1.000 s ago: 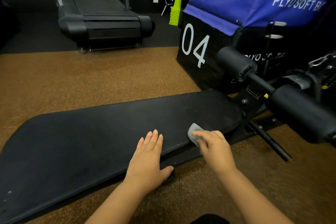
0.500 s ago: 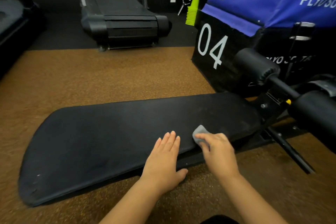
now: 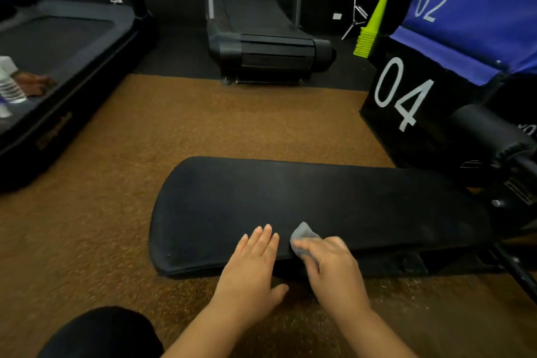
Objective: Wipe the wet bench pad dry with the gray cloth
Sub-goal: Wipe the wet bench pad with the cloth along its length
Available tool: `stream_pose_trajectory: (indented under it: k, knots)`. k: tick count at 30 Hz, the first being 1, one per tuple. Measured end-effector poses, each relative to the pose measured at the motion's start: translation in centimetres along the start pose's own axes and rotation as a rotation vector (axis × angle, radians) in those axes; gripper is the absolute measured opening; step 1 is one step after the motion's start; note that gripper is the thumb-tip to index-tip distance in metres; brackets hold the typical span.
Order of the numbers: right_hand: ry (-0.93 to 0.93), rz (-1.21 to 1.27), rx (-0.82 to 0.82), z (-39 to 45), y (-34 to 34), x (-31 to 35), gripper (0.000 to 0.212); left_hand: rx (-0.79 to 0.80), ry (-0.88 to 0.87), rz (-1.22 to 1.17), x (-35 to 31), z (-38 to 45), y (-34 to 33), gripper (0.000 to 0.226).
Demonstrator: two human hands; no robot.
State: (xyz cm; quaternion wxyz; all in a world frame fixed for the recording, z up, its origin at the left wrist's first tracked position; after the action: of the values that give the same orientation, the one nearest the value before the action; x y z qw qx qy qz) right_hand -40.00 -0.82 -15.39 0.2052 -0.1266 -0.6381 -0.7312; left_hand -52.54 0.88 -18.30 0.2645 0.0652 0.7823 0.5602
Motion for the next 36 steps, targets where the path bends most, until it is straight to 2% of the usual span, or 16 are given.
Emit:
stream_pose_trajectory:
  k: [7,10,14,16,18,22,24,27,29,31,33,34,36]
  knots:
    - [0.136,0.02,0.019,0.6,-2.6,4.9,0.031,-0.074,0.104,-0.001,5.7,-2.9,1.3,0.085]
    - [0.195,0.034,0.031,1.2,-2.0,4.7,0.027,-0.069,0.114,-0.004,6.7,-3.7,1.4,0.086]
    - [-0.028,0.028,0.04,3.6,-1.3,1.5,0.028,-0.074,0.104,-0.039,7.2,-4.4,1.3,0.086]
    - [-0.047,0.01,0.045,4.0,-2.1,2.3,0.029,-0.091,0.121,-0.047,7.9,-4.6,1.6,0.088]
    - [0.035,0.005,0.052,3.6,-3.3,5.1,0.031,-0.11,0.141,-0.038,8.9,-4.8,2.1,0.093]
    - [0.3,0.071,0.185,2.7,-5.1,8.7,0.033,-0.125,0.189,-0.033,11.6,-5.3,3.3,0.108]
    - [0.294,0.096,0.15,3.7,-4.8,8.0,0.03,-0.135,0.232,-0.031,13.3,-5.9,3.9,0.115]
    - [0.154,0.121,0.082,5.4,-5.2,7.9,0.032,-0.126,0.288,-0.053,14.9,-6.7,4.0,0.118]
    - [0.242,0.114,0.1,5.2,-6.4,11.3,0.031,-0.126,0.296,-0.054,15.4,-7.0,3.9,0.114]
    - [0.396,0.12,0.192,3.8,-7.8,14.4,0.031,-0.134,0.289,-0.058,15.6,-7.0,3.9,0.108]
    - [0.496,0.112,0.291,3.0,-8.1,14.9,0.031,-0.142,0.285,-0.079,15.7,-6.8,4.1,0.104]
    - [0.51,0.095,0.314,3.3,-7.8,14.3,0.031,-0.149,0.286,-0.088,15.8,-6.7,4.1,0.106]
    - [0.422,0.094,0.278,5.0,-7.1,12.3,0.03,-0.167,0.294,-0.098,16.1,-6.7,4.1,0.113]
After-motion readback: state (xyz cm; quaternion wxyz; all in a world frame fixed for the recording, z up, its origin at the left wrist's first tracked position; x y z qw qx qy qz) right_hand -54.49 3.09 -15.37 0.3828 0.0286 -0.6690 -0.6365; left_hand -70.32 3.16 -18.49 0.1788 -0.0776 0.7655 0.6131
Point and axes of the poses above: each hand's wrist, its own z-axis towards the middle knuckle, its own y-axis out of the back of the hand, x = y × z, the point moved 8 cm from there along z, towards the middle knuckle, and after that the axes turned 8 degrees about x, right-handed, at the moved point
